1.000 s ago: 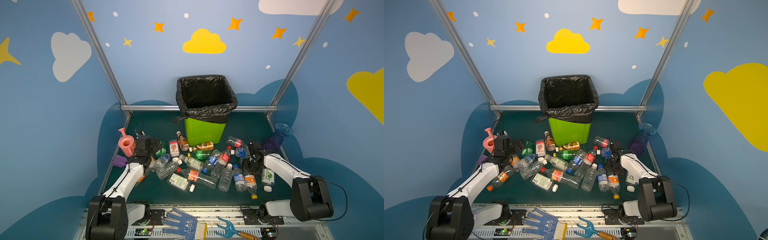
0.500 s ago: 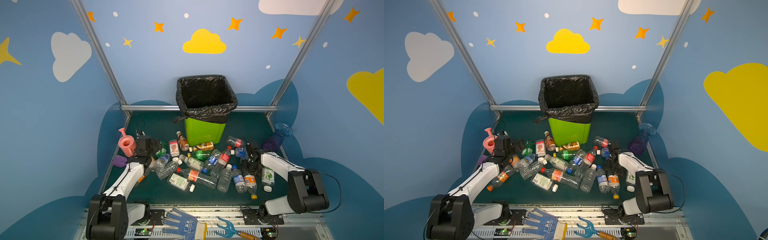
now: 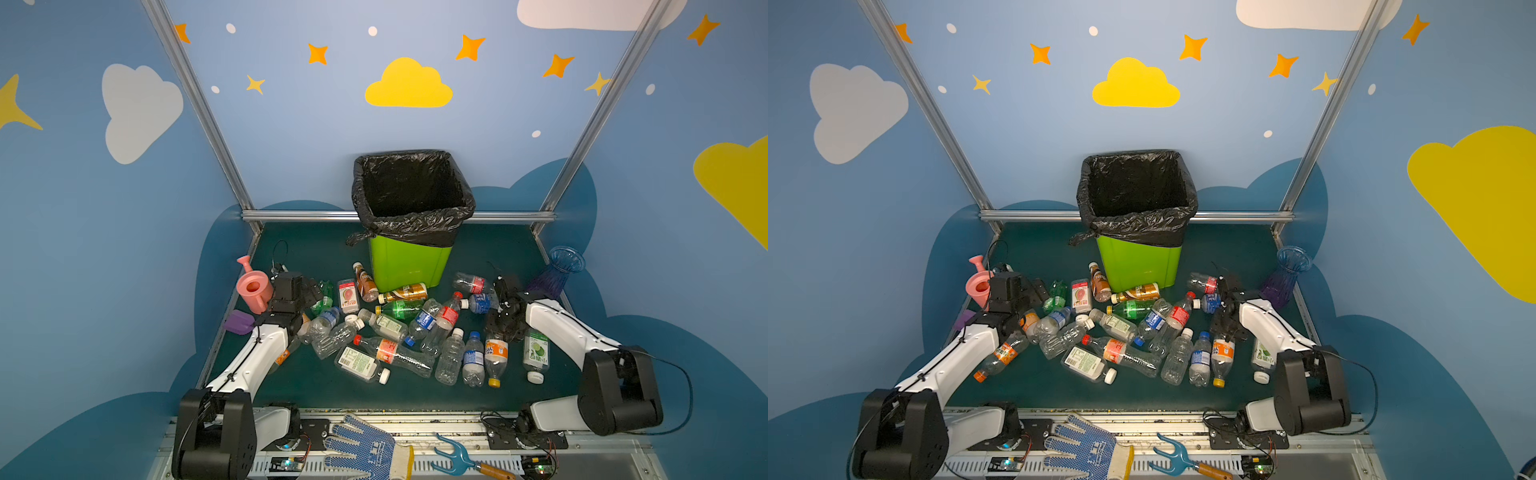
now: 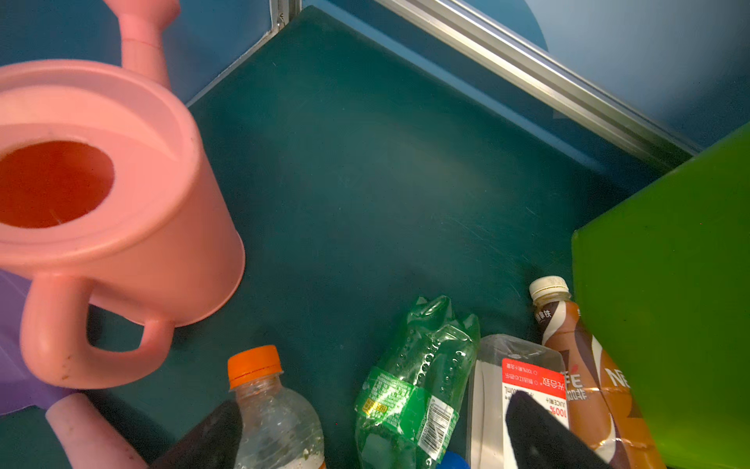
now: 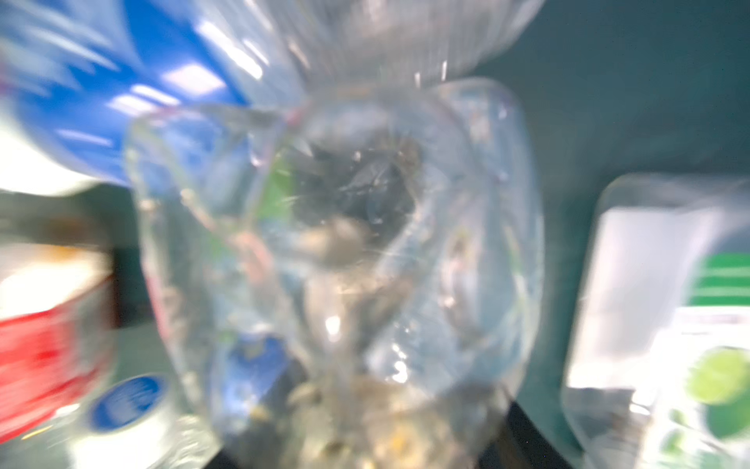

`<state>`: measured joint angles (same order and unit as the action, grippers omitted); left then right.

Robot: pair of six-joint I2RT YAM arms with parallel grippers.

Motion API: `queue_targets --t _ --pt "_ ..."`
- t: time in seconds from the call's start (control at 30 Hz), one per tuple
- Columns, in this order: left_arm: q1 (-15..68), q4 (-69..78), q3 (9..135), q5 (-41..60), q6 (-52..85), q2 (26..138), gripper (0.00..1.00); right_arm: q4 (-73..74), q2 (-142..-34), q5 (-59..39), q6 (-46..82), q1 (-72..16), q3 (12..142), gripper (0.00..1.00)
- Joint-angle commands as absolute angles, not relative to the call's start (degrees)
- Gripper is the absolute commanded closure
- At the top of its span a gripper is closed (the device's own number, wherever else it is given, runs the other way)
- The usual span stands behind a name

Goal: Throw the plastic bottles in the bin
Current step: 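Close the right gripper on the crushed clear bottle and lift it, then swing the held bottle over the green bin and open the right gripper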

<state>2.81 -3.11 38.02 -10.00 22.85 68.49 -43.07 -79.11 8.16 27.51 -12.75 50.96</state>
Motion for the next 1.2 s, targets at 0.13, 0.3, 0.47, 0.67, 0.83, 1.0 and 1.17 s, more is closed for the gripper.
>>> queue_targets --t 0.13,0.3,0.47,0.67,0.83,1.0,1.17 --pt "3.1 -6.6 39.6 -15.5 27.4 68.7 0.0 -45.6 -69.9 16.0 19.9 -10.5 70.1 0.48" --pt "2.9 -8.4 39.8 -16.9 28.7 68.5 0.0 -41.5 -67.4 16.0 14.9 -6.1 90.1 0.52" --pt "2.9 -10.3 40.1 -17.1 30.0 68.5 0.0 -31.7 -69.5 13.9 15.5 -4.3 106.5 0.53" --pt "2.9 -11.9 39.8 -15.0 30.1 67.9 0.0 -15.4 -77.5 3.2 31.7 -4.3 111.9 0.54" --pt "3.1 -12.2 39.2 -13.2 30.4 67.3 0.0 -18.8 -102.1 -14.0 38.5 -11.7 134.1 0.51" --pt "3.0 -15.9 39.9 -13.9 29.3 65.8 0.0 -34.5 -129.0 -25.2 38.6 -15.6 174.6 0.32" --pt "3.0 -17.1 38.6 -15.3 28.7 63.0 0.0 -25.3 -114.3 -20.8 34.1 -15.0 151.8 0.02"
